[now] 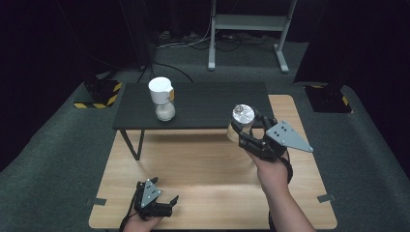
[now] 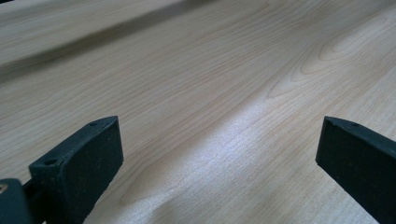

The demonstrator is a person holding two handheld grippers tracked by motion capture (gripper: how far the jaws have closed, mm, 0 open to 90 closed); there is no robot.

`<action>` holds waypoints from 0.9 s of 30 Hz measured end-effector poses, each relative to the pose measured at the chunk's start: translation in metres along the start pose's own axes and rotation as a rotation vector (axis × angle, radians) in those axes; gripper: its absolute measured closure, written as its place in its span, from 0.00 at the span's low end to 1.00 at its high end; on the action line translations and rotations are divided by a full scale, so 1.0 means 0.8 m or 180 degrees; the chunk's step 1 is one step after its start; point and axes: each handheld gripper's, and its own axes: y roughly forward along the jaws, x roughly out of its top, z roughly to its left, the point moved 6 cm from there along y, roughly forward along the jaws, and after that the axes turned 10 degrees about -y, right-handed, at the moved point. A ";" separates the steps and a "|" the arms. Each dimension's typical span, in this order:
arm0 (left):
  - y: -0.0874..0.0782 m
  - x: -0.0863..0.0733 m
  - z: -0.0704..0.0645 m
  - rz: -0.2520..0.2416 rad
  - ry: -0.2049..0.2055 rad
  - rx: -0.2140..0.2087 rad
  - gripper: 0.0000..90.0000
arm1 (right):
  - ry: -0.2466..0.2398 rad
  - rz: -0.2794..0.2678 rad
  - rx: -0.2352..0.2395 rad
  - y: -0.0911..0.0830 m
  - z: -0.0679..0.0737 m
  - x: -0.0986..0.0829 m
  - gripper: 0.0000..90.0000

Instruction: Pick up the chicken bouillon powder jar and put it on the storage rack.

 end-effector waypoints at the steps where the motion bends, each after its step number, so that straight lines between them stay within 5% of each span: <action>1: 0.000 0.000 0.000 -0.0001 0.0000 0.0000 0.01 | 0.0007 0.0003 -0.0003 0.002 0.000 0.000 0.38; 27: -0.001 0.000 0.000 -0.0007 0.0000 -0.0008 0.01 | 0.0024 0.0053 -0.0013 0.052 0.002 -0.001 0.38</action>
